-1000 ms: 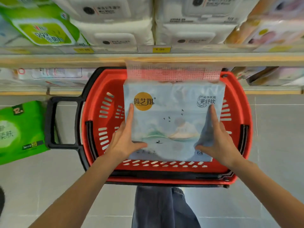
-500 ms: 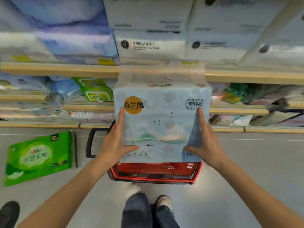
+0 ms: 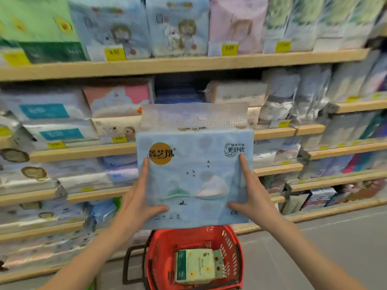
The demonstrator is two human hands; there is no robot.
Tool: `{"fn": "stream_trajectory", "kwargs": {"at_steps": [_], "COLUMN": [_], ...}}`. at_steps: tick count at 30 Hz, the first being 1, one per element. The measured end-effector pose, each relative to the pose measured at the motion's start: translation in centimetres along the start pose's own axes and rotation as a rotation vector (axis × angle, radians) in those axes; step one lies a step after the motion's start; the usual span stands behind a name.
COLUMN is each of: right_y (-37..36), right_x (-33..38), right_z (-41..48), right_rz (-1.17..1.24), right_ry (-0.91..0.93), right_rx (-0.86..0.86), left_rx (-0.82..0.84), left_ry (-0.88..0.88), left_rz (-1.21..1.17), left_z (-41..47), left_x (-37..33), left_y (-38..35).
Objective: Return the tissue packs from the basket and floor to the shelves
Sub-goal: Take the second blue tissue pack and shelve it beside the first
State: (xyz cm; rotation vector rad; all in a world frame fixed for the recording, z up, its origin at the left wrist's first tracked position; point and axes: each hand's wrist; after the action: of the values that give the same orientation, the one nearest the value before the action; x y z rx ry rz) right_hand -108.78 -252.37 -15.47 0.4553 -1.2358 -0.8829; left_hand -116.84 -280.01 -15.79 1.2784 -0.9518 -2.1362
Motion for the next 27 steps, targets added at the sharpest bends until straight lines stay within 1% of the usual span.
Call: {"fn": "stream_trajectory", "kwargs": {"at_steps": [6,11,15,19,22,27], "right_y": [8.2,14.0,17.7,20.8,23.1,27.1], "right_x": [8.1,12.1,13.4,13.5,13.4,14.2], "right_z": [0.1,1.7,3.9,7.0,10.3,16.4], "right_rz": [-0.012,-0.083,-0.077,-0.058,-0.050,-0.011], "right_ry": [0.108,0.225,0.301,0.349,0.425,0.528], "right_rx": [-0.151,-0.282,-0.341,-0.404,-0.445,-0.468], "left_rx": [-0.138,-0.225,-0.296,-0.368,-0.411,-0.557], "left_ry": [-0.163,-0.263,-0.326,-0.338,-0.359,-0.357], "left_rz": [-0.062,-0.075,-0.060,0.003,-0.004,0.000], "left_z": [0.7,2.9,5.1,8.7,11.6,16.1], "left_x": [-6.6,-11.4,-14.8,-17.8,-20.0,-23.1], "left_y": [9.2,14.2,16.8,18.3,19.2,21.0]}}
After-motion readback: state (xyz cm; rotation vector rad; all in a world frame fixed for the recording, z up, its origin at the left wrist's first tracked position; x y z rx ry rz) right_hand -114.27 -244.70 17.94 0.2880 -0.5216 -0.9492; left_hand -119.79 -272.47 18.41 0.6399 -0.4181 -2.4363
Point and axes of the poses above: each hand's wrist, its own z-axis towards the middle knuckle, its own y-axis out of the back of the hand, x = y × z, and after that the axes turned 2 degrees about -x, right-handed
